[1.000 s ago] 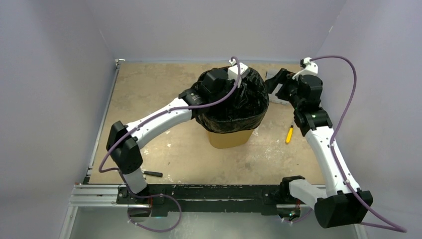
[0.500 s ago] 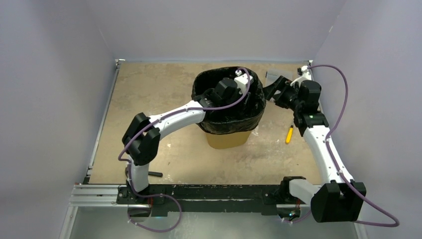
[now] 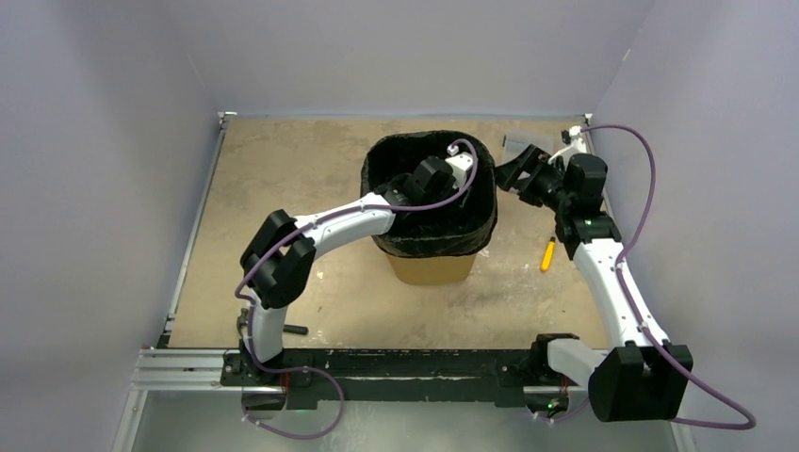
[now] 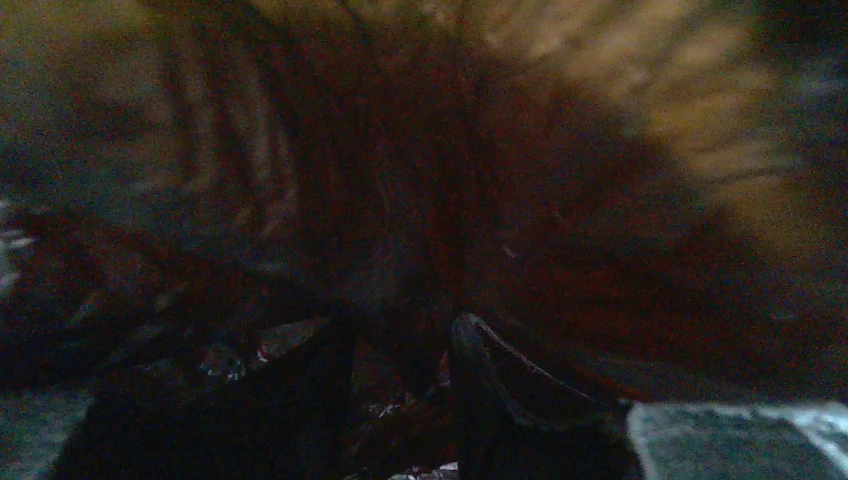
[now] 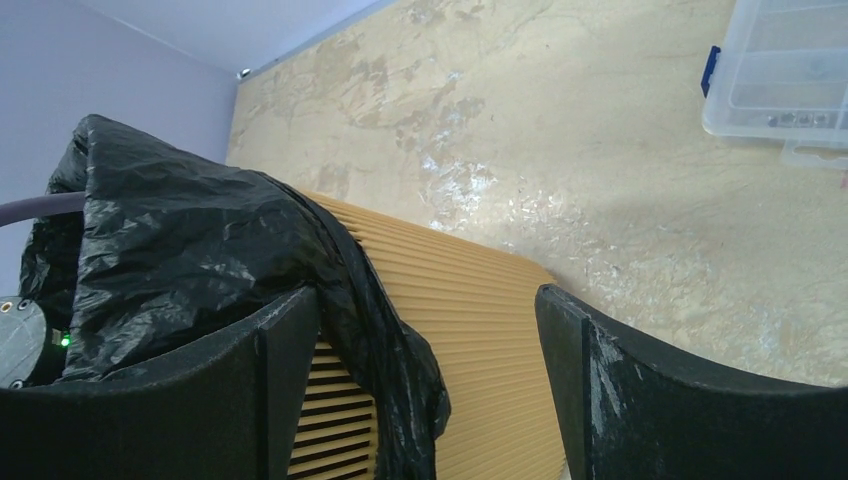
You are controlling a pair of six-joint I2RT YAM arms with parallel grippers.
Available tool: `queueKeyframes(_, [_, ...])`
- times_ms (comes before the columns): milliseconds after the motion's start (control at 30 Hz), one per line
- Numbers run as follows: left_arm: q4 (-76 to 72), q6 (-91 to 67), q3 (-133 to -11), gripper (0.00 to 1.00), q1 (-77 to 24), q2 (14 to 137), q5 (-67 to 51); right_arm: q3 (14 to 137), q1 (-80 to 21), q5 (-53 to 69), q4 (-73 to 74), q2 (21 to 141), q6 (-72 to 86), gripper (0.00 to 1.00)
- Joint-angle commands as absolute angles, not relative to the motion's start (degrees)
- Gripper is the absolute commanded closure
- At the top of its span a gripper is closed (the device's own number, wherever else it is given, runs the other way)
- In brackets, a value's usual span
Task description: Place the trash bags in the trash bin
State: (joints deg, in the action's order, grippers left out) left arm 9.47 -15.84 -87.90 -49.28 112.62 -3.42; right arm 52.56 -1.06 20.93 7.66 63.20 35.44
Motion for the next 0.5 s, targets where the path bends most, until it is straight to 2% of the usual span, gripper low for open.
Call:
queueKeyframes(0, [11.88,-14.66,-92.63,0.60,-49.54,110.90,-4.51,52.36,-0.66,17.29,6.70,60.65,36.26,0.18])
queueKeyframes(467, [27.20,-8.95,-101.95,0.59,-49.48,109.51,-3.09,51.24,-0.35,7.44,9.72,56.12,36.90,0.18])
